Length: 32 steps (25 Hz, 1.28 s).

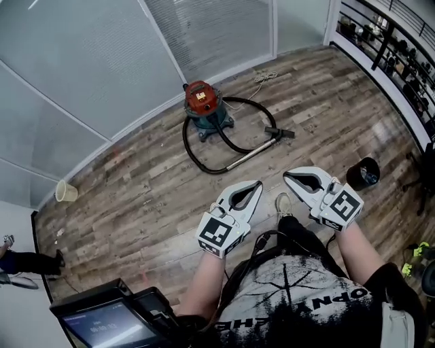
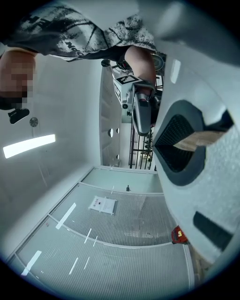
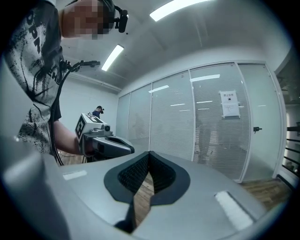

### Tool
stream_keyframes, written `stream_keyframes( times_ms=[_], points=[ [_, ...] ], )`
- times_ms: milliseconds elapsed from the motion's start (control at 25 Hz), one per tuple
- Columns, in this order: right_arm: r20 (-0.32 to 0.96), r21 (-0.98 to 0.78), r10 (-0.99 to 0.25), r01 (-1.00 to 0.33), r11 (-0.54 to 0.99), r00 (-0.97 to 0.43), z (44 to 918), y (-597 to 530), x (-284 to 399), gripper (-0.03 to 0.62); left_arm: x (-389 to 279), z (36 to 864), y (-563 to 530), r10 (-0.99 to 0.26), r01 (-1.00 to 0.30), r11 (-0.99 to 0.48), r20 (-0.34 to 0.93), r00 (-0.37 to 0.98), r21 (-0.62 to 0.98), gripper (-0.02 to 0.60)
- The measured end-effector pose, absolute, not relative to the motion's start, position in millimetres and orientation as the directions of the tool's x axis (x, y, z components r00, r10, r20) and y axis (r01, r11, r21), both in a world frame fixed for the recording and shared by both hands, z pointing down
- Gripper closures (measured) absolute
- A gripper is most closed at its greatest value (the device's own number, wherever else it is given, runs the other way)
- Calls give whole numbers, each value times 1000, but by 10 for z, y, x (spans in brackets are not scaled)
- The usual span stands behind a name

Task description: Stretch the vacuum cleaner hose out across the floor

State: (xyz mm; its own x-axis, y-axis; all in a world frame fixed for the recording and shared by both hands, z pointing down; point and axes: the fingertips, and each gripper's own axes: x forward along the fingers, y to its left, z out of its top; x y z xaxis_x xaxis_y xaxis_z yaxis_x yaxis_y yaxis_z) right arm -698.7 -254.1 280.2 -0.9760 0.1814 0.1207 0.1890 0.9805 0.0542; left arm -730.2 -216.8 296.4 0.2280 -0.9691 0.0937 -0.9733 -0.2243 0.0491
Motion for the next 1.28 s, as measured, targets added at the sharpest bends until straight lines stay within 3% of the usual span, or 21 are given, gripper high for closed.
stream_keyframes(
  times_ms=[680,960,1280],
  points=[
    [83,8,468,470,883,-880,2717,-4450,-8521,588,-8781,2912,-3930,-981,-994,100,170,-91,45,581],
    [48,-26,514,514,858,-856,2592,-4737,-8780,588,-9030,2716,-4114,-972,-983,182,153,-176,23,581],
    [-18,-108,515,513,851,-857,2521,-4742,-8811,588,-8966,2772,-4050,-971,-981,189,153,-182,31,581]
  ],
)
